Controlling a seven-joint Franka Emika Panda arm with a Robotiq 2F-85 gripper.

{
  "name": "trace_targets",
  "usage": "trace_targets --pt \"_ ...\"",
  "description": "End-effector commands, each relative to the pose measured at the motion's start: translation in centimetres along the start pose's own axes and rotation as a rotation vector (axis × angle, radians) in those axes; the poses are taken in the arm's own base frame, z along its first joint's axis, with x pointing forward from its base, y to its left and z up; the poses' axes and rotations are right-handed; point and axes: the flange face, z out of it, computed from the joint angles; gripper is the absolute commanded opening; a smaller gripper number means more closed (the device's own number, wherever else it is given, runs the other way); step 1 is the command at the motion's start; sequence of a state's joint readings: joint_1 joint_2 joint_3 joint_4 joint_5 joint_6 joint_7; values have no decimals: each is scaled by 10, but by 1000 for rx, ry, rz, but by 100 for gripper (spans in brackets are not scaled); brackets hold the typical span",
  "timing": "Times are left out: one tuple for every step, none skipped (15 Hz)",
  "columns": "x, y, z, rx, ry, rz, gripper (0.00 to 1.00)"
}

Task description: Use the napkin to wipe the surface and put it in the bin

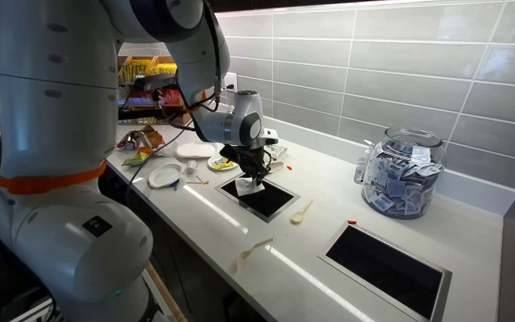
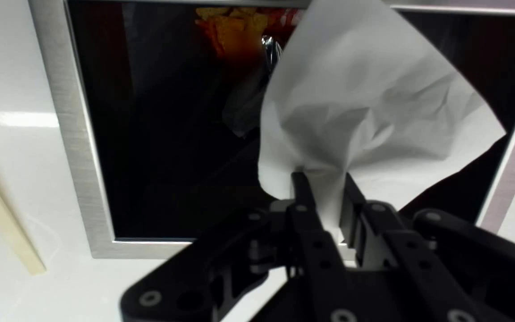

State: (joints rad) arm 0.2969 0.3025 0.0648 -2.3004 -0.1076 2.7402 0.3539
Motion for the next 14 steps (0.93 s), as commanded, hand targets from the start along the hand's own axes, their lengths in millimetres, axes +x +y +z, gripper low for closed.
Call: trace_targets --pt "12 2 7 -23 -16 -5 5" --pt "14 3 8 -24 -16 -4 5" --pt "15 3 9 -23 -16 -2 5" --pt "16 4 10 -23 -15 -1 5" --pt "17 4 10 -22 -15 0 5" --pt "18 4 11 -23 -15 0 5" --pt "19 4 11 -23 -15 1 5" --pt "19 4 12 -23 -14 1 5" --pt "20 4 12 -25 -14 1 11" --pt "19 4 12 -26 -14 0 44" --pt "20 4 12 -27 -15 1 45" --pt "19 4 12 -27 -15 1 50" --pt "19 4 12 -27 -15 0 58" --pt "19 3 12 -26 -15 -1 65"
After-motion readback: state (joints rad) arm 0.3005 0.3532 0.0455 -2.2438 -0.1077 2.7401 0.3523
